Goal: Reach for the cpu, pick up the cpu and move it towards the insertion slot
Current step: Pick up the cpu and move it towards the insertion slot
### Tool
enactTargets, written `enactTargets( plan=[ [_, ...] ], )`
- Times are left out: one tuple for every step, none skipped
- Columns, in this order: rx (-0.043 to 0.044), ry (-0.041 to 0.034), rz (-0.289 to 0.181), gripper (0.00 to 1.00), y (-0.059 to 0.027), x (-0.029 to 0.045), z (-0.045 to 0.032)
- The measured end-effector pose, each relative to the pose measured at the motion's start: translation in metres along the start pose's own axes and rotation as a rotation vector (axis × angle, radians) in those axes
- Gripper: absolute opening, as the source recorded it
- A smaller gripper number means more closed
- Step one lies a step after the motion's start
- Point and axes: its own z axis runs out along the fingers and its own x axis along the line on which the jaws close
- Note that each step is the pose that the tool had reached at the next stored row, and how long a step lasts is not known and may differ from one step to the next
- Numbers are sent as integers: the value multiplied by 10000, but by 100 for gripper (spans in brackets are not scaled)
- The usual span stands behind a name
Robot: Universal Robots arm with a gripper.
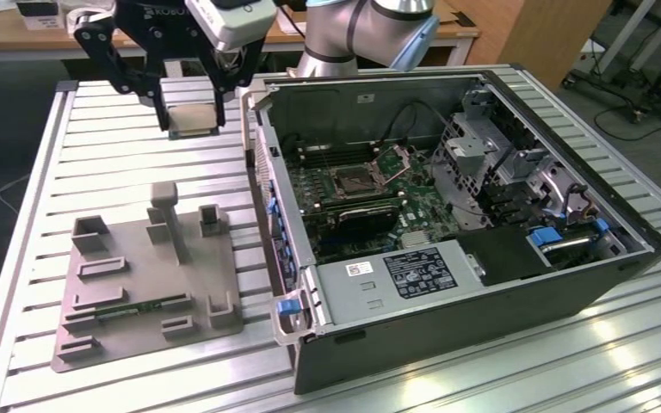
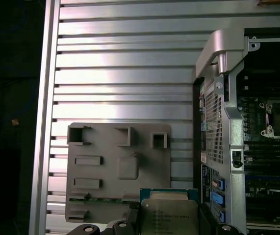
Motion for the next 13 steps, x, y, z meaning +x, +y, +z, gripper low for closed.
enactTargets(
  plan=[
    [0,0,0,54,0,-6,0],
    [0,1,0,54,0,-12,0],
    [0,0,0,54,0,-18,1],
    [0,0,0,54,0,-23,1],
    [0,0,0,54,0,-30,2],
    [0,0,0,54,1,-36,2],
    [0,1,0,54,1,-42,2],
    [0,1,0,54,1,-47,3],
    [0,1,0,54,1,-53,3],
    [0,1,0,54,1,-58,3],
    [0,0,0,54,1,-62,4],
    [0,0,1,54,1,-66,4],
    [-1,0,-1,54,1,-72,4]
  ],
)
